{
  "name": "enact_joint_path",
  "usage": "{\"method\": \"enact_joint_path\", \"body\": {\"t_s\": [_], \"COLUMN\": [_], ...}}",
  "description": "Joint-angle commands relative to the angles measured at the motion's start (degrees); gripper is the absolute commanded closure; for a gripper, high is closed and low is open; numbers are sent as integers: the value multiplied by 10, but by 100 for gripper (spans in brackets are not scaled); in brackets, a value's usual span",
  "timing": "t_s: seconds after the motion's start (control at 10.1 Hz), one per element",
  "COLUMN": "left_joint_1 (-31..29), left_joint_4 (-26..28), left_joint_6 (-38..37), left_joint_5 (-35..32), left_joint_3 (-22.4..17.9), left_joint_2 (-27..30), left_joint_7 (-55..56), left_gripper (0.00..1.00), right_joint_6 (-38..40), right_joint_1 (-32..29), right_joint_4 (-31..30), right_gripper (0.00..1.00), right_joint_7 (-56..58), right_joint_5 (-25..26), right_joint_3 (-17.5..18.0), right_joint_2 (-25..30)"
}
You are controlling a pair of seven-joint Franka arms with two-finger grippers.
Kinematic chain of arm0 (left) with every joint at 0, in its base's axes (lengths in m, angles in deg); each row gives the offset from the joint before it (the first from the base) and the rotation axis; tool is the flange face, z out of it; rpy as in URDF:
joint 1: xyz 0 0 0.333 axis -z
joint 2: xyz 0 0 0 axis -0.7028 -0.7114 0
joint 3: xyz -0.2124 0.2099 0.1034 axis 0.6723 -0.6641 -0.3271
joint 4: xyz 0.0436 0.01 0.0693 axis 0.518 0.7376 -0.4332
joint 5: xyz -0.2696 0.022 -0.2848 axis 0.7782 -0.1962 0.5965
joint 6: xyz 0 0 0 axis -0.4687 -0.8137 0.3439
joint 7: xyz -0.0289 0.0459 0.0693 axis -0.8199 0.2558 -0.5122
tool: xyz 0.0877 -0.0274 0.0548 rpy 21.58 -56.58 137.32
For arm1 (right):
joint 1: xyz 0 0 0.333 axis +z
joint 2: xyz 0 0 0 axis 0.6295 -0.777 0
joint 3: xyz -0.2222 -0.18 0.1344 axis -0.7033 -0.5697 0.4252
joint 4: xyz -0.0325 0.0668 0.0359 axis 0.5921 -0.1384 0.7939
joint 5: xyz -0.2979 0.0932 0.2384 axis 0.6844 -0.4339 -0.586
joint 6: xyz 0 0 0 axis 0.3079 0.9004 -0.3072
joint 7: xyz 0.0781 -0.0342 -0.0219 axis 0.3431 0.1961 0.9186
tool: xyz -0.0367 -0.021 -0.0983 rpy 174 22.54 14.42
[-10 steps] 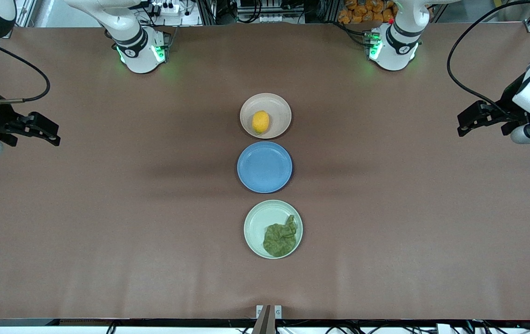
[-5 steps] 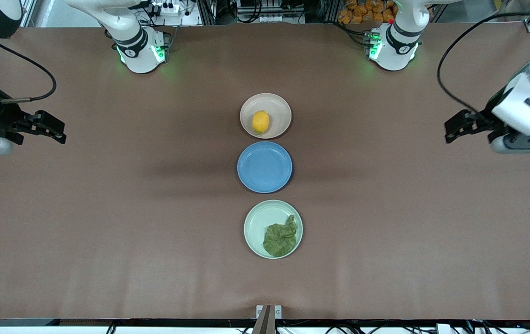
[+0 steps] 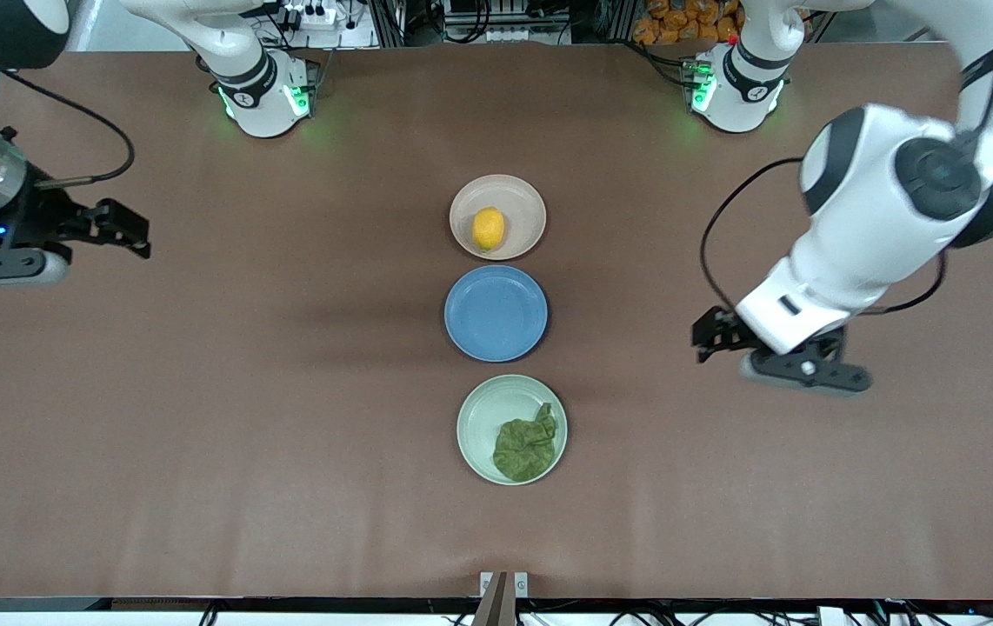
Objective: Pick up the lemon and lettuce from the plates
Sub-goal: 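Reach the right gripper to the lemon while the left gripper reaches the lettuce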
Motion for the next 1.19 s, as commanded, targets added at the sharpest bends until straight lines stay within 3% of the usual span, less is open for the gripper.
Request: {"method": "enact_joint_path", "body": {"t_s": [0.0, 0.3, 0.6, 0.79, 1.09], "left_joint_1": [43, 76, 109, 131, 139], "left_joint_4": [-19, -24, -26, -38, -54], "left_joint_6": [108, 266, 421, 457, 482], "left_joint_5": [9, -12, -36, -35, -35], "left_joint_3": [9, 6, 3, 3, 3], "left_joint_2": [-65, -135, -226, -268, -315], "left_joint_7": [-14, -13, -11, -13, -16], "left_gripper": [0, 0, 0, 0, 0], "right_joint_6": [10, 23, -39, -96, -150], "right_joint_1": [3, 19, 93, 157, 220], "right_joint_4": [-36, -44, -79, -101, -111], "right_gripper": [0, 0, 0, 0, 0], "right_joint_7": [3, 4, -15, -181, -342], "right_joint_5": [-66, -140, -140, -142, -132], "right_joint_3": [7, 9, 9, 10, 29], "right_joint_2": [3, -47, -72, -79, -120]}}
